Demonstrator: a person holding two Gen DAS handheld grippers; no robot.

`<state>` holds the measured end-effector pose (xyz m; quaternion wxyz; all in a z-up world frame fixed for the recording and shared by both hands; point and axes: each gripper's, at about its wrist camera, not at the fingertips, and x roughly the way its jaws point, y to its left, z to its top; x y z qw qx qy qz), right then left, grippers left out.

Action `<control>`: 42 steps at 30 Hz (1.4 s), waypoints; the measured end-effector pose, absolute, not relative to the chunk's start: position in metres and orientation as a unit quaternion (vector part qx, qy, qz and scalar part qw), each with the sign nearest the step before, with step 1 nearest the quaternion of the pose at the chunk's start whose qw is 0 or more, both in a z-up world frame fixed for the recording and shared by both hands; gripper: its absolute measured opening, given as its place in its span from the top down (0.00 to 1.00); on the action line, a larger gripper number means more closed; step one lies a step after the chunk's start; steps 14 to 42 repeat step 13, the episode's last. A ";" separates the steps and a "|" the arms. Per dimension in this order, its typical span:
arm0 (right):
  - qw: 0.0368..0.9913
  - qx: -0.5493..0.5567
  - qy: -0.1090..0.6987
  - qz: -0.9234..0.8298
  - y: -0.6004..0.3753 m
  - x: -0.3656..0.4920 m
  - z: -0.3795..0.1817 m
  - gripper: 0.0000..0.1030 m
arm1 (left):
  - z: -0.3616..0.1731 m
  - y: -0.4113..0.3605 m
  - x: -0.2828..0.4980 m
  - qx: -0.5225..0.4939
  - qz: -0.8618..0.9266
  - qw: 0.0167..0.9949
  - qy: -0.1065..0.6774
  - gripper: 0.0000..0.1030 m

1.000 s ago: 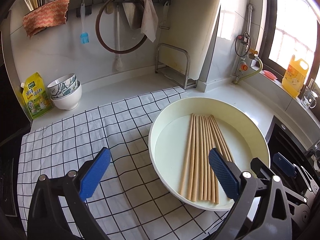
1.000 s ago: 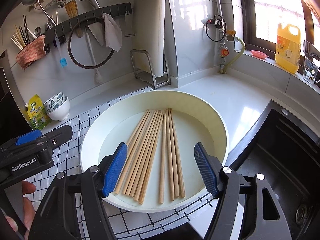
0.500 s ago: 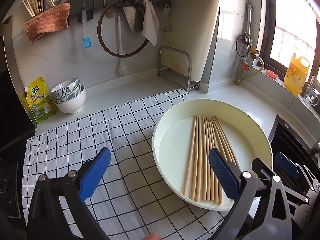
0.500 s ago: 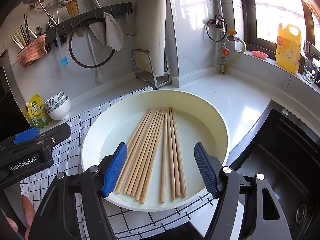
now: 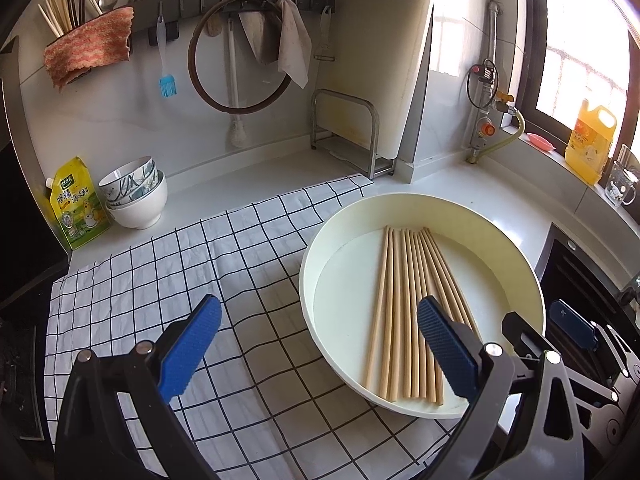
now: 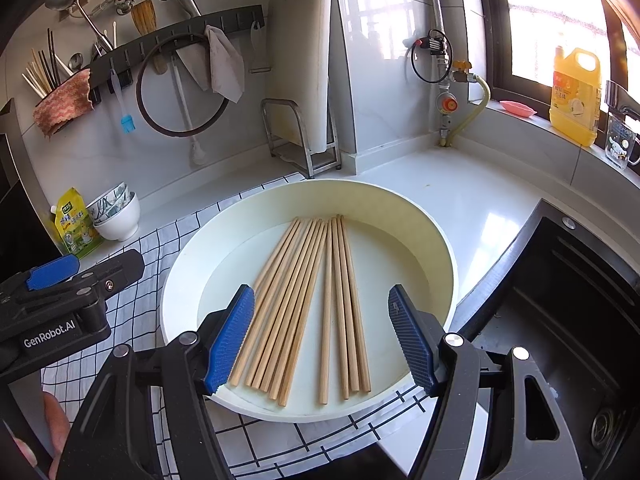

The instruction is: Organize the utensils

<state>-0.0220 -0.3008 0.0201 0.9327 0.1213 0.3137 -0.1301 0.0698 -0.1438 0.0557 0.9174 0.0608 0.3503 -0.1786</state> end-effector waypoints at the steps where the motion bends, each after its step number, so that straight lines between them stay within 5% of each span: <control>1: 0.933 0.121 0.314 -0.130 -0.301 -0.022 0.020 0.35 | 0.056 -0.144 0.070 0.061 -0.179 0.917 0.350 0.06; 42: 0.932 0.122 0.315 -0.130 -0.301 -0.022 0.018 0.35 | 0.052 -0.143 0.071 0.061 -0.182 0.914 0.357 0.06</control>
